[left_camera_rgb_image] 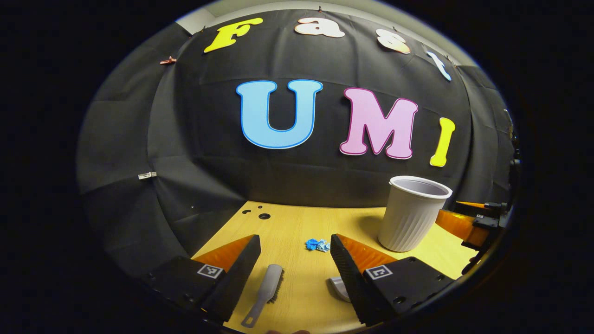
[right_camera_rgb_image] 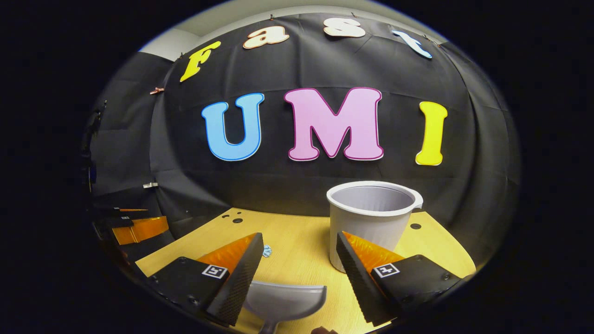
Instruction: Pick up the small broom and dustpan from the desktop, sweep the trash into the dustpan with the broom, and then empty the trash into the garbage bin.
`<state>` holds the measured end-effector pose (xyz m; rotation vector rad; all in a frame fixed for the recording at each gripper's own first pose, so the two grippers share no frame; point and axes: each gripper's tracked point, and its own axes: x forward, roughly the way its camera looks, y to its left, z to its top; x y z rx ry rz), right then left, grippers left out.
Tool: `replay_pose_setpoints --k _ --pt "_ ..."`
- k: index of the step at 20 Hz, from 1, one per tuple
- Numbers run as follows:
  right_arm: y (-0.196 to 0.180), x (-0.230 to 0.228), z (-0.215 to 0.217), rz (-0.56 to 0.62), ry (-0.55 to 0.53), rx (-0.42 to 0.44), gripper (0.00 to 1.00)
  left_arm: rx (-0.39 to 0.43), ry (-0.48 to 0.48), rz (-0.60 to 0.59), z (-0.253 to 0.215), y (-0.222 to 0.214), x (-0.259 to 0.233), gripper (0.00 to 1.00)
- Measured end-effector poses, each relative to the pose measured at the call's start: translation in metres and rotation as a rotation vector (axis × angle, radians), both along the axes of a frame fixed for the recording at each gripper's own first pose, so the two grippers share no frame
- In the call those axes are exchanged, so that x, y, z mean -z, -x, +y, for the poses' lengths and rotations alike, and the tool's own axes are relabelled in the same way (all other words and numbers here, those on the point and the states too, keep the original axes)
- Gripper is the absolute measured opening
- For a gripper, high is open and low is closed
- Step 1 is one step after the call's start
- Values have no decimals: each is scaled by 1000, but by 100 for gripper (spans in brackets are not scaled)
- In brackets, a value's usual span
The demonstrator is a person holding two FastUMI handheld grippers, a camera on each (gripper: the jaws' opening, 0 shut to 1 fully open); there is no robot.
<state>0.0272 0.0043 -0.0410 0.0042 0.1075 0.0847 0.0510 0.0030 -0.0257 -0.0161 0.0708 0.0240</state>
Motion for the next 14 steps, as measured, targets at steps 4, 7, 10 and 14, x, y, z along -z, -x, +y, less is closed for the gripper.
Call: replay_pose_setpoints --k 4,7,10,14 --pt "-8 9 3 26 4 -15 98 -9 -10 42 8 -8 13 95" --pt "-13 16 2 42 1 -17 98 -7 -29 99 17 -12 31 95" --pt "-16 26 -1 65 -7 -12 98 5 -36 171 25 -13 54 95" --pt "-21 44 -6 104 -18 -4 98 13 -11 317 38 -14 99 96"
